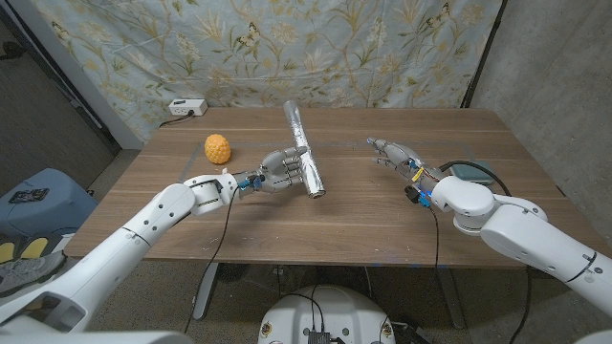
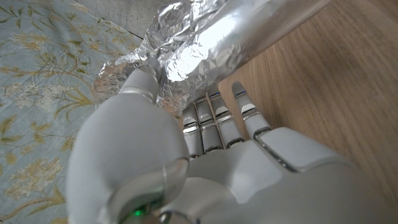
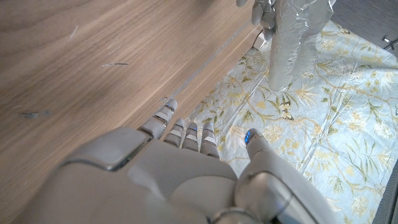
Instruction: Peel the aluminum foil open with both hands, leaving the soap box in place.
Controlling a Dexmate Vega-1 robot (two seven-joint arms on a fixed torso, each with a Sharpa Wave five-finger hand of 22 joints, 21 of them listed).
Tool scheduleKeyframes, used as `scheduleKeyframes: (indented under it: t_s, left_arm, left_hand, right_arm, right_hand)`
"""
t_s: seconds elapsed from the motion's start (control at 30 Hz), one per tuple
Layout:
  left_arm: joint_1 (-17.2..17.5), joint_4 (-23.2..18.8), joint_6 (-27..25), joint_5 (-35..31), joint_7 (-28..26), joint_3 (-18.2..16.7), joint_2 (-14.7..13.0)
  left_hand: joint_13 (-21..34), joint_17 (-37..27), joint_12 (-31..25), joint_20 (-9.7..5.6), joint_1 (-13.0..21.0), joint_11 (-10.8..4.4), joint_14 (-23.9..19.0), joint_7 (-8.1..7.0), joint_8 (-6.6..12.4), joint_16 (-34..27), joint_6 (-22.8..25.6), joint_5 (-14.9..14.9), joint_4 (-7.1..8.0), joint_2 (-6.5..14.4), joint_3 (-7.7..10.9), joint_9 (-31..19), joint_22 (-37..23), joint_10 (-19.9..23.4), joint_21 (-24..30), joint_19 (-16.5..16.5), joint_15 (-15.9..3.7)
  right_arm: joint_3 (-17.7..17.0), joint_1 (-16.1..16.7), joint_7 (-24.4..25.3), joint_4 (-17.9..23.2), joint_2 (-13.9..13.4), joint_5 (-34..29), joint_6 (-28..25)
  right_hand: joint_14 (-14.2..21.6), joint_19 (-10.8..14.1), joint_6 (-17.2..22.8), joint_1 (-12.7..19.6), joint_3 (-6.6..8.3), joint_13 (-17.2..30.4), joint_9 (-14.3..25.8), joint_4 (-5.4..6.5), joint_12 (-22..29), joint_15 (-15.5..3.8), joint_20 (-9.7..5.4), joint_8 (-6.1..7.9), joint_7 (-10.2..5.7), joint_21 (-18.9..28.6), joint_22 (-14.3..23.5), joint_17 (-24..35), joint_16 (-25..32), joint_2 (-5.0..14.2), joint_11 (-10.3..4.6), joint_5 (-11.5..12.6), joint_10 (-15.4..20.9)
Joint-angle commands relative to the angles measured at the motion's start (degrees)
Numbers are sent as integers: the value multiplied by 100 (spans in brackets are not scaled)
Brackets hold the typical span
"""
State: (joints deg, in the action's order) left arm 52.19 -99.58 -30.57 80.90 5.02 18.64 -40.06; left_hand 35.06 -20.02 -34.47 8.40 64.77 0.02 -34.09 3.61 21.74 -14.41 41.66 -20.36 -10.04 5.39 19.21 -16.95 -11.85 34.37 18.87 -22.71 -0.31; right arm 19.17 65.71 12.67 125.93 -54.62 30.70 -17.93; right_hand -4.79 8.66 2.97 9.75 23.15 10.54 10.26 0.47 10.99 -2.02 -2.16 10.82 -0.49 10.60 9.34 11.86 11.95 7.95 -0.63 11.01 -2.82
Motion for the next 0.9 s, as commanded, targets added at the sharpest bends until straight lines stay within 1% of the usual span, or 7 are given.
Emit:
scheduleKeyframes:
  t_s: [0.03,0.17,0.5,0.67,0.77,0.83,0.9]
  left_arm:
    - [-138,106,-133,-13,88,41,-11]
    - [-143,108,-146,-30,90,29,-34]
    - [-205,127,-236,-92,138,47,-105]
    - [-231,121,-257,-123,117,47,-123]
    - [-204,89,-258,-73,-55,10,-90]
    - [-195,78,-266,-53,-106,-1,-83]
    - [-209,44,-308,-62,-182,6,-109]
  left_hand:
    - [26,-25,66,8,105,48,18,73,671,-28,109,-18,107,217,141,-15,-26,-92,40,-3,41]
    - [33,-32,116,40,49,95,114,91,595,0,5,-12,131,203,117,4,-26,-195,31,45,117]
    - [44,-34,197,112,-93,213,194,166,444,25,-191,2,186,175,72,49,-26,-366,10,139,195]
    - [47,-29,210,131,-158,232,216,185,408,37,-213,8,209,159,55,65,-26,-390,13,144,207]
    - [54,-26,178,142,-185,184,151,189,481,12,32,3,214,205,80,61,-26,-295,36,107,205]
    - [63,-13,107,107,-166,113,0,103,551,-41,230,-10,180,252,130,30,-26,-90,88,2,126]
    - [65,5,80,82,-149,99,-80,141,588,-60,332,-21,156,264,163,11,-25,-2,113,-46,105]
  right_arm:
    - [20,-21,32,-32,58,5,-25]
    - [44,-21,16,-81,87,1,24]
    - [63,10,48,-166,174,72,50]
    - [69,31,82,-197,217,114,55]
    - [57,53,108,-201,220,124,62]
    - [58,56,113,-202,209,113,64]
    - [48,62,122,-205,221,143,57]
  right_hand:
    - [16,58,0,54,24,30,33,-38,13,3,-362,16,36,19,19,6,32,90,5,-7,-7]
    - [14,57,0,57,23,30,33,-41,12,-2,-362,16,32,18,19,6,32,90,7,-7,-10]
    - [13,55,1,69,24,30,33,-49,12,-3,-361,15,35,17,19,7,31,94,6,-9,-10]
    - [10,56,2,74,24,30,33,-52,12,4,-360,15,35,17,19,7,31,97,13,-9,-11]
    - [12,54,4,77,24,30,33,-54,10,6,-358,16,39,16,19,7,32,98,6,-10,-15]
    - [14,55,4,79,24,30,33,-56,10,9,-359,16,39,16,19,7,33,99,11,-10,-16]
    - [14,54,5,81,23,31,33,-57,12,9,-357,16,40,16,19,8,33,100,9,-11,-12]
